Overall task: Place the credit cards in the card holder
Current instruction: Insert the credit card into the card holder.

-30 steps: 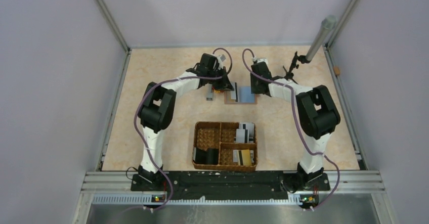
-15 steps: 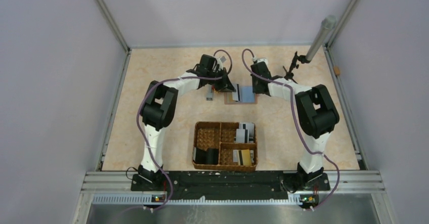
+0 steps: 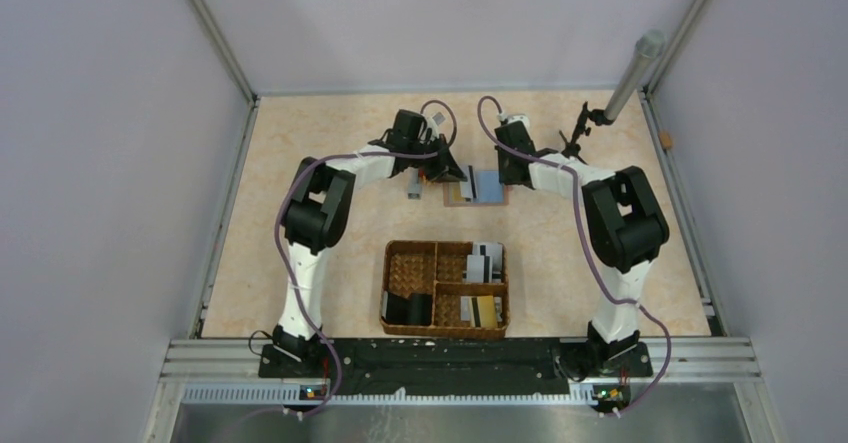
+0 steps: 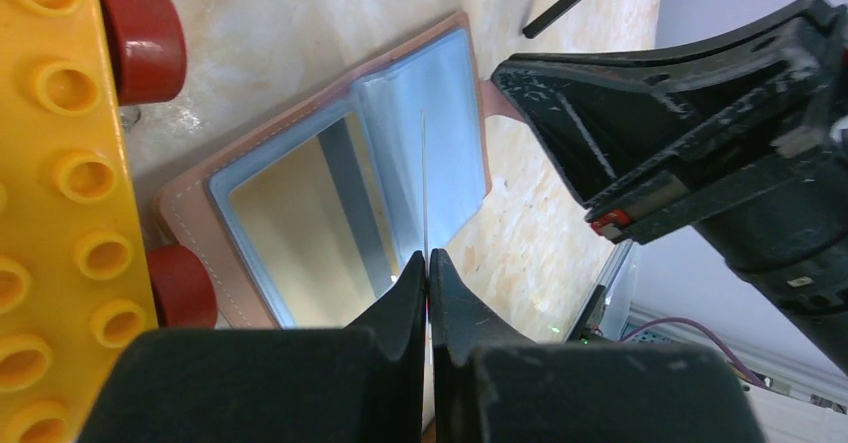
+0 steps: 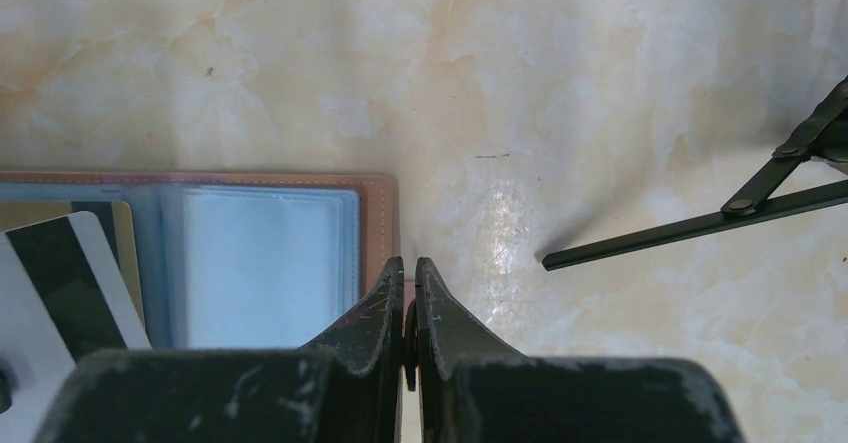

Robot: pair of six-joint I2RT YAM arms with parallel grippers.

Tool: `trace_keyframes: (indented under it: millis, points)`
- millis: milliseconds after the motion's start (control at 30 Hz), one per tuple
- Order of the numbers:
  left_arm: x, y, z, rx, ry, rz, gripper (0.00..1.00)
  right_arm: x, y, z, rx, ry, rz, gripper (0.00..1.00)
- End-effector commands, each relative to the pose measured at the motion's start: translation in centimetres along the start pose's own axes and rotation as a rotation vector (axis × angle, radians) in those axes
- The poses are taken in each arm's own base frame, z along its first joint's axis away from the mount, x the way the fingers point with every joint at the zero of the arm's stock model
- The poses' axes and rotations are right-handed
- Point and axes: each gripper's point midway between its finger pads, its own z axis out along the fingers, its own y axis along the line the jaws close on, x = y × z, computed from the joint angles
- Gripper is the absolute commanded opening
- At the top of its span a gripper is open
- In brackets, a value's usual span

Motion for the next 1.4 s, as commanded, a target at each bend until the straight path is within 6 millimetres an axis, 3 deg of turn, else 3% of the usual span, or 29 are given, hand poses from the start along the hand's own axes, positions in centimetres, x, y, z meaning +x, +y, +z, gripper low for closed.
trace_keyframes:
  millis: [0,267,767,1367]
  points:
    - [-1.1,-0.2,0.1,0.012,-0.019,0.038,0.0,-2.1,0.3,0.1,0.001,-0.045,0.018,0.0]
    - [-0.9,0.5,0.5,0.0,-0.01,0.035,0.0,-2.1,0.4,0.2,-0.003,-0.041,0.02,0.0]
    - [-1.4,-0.7,0.6,0.077,-0.026,-0.002,0.0,-2.1,0.5,0.2,-0.01,-0.037,0.019,0.0]
    - [-1.0,1.8,1.4,-0.007,-0.019,-0.013,0.0,-2.3,0.7,0.1,-0.019,-0.043,0.021,0.0]
